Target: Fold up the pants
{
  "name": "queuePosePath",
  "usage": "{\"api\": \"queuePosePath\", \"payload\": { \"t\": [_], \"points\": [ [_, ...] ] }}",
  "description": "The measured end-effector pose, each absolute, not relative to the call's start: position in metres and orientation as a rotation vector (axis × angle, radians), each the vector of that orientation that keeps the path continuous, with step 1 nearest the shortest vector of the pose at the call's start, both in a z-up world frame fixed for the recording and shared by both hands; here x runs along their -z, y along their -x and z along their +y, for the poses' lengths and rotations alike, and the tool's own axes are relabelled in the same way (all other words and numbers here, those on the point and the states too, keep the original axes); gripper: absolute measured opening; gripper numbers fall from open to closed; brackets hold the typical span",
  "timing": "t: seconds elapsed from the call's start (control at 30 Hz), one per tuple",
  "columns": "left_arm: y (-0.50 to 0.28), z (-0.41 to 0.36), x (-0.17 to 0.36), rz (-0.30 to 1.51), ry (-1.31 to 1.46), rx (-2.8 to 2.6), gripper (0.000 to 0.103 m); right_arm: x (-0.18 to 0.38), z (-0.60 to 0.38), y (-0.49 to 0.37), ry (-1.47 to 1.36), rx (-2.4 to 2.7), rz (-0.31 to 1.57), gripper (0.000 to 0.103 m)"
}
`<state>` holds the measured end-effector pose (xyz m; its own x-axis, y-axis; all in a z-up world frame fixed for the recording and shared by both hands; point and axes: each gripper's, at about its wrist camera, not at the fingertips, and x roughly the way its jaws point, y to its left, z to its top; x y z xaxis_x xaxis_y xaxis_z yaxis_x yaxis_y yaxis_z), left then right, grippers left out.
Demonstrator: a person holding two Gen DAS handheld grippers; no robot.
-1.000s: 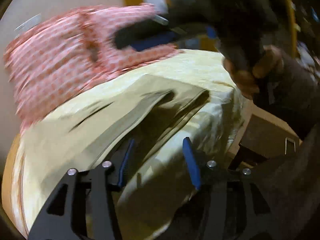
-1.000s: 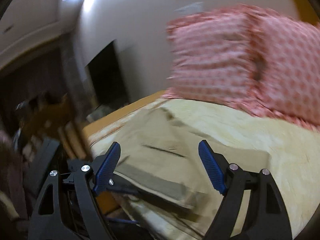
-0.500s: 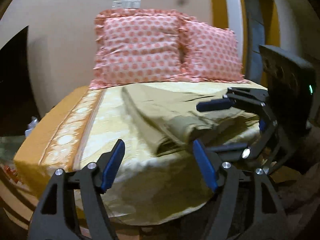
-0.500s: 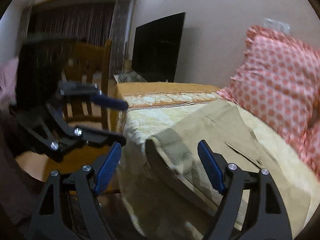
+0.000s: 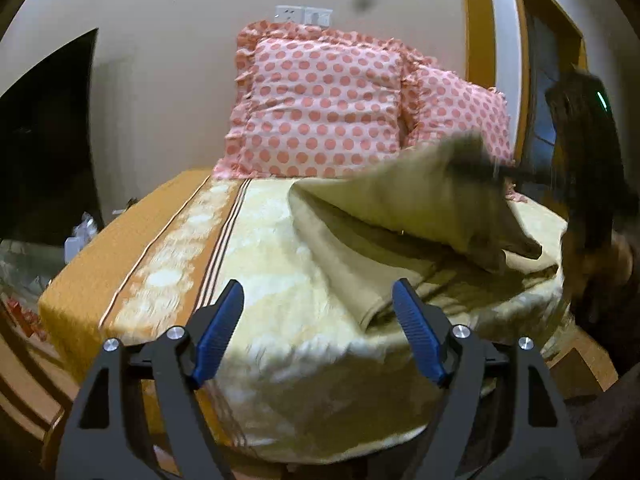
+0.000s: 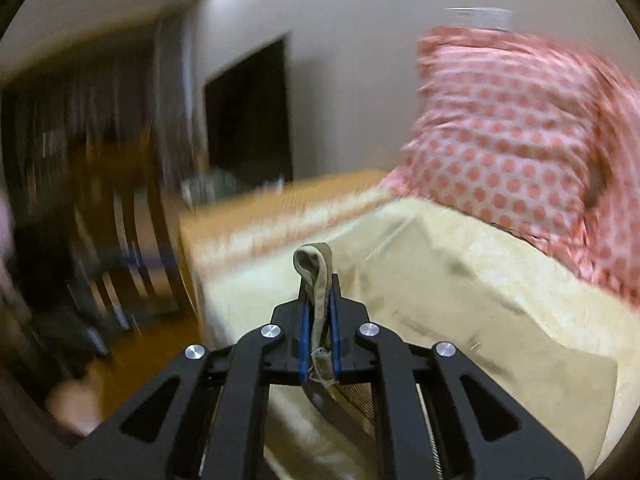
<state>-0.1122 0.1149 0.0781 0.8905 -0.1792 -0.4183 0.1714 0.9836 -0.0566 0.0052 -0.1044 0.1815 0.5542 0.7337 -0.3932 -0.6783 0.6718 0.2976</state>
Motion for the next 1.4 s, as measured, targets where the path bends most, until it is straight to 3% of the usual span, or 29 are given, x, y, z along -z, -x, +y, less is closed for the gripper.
{"api": "queuePosePath", "payload": {
  "t": [0.17,0.3,0.43,0.5,0.53,0.57,0.7,0.8,0.83,1.13,1.3,1.33,1.4],
  "points": [
    [0.080,0.089,-0.091,0.420,-0.011,0.259,0.082,-0.193,-0.221,-0.083,-0.576,-0.583,0.583,0.008],
    [0.043,0.068,-0.093,0.461,-0.008,0.301,0.082,-0.143,-0.291,-0.134,-0.781,-0.370,0.716,0.008],
    [0.019,0.053,-0.089,0.497,-0.006,0.332,0.082,-0.113,-0.294,-0.158,-0.705,-0.348,0.850,0.013],
    [0.014,0.049,-0.085,0.512,-0.015,0.337,0.082,-0.104,-0.296,-0.161,-0.666,-0.358,0.906,0.032],
    [0.012,0.048,-0.083,0.519,-0.016,0.337,0.082,-0.100,-0.302,-0.160,-0.653,-0.353,0.923,0.062],
    [0.010,0.048,-0.080,0.529,-0.014,0.335,0.082,-0.097,-0.306,-0.154,-0.633,-0.348,0.935,0.080],
    [0.005,0.054,-0.073,0.555,-0.008,0.315,0.082,-0.091,-0.312,-0.124,-0.571,-0.396,0.957,0.075],
    [0.001,0.058,-0.070,0.568,0.006,0.305,0.083,-0.083,-0.305,-0.101,-0.534,-0.438,0.998,0.053],
    [0.000,0.058,-0.069,0.569,0.009,0.305,0.083,-0.084,-0.302,-0.094,-0.526,-0.458,0.997,0.050],
    [0.000,0.052,-0.066,0.573,-0.002,0.333,0.084,-0.071,-0.302,-0.065,-0.531,-0.345,1.090,0.051],
    [0.001,0.052,-0.066,0.570,0.002,0.339,0.085,-0.064,-0.299,-0.070,-0.633,-0.414,1.071,0.058],
    [0.002,0.052,-0.067,0.569,0.003,0.341,0.085,-0.064,-0.298,-0.073,-0.633,-0.417,1.061,0.056],
    [0.003,0.051,-0.068,0.564,0.002,0.344,0.085,-0.059,-0.294,-0.080,-0.608,-0.427,1.043,0.043]
  ]
}}
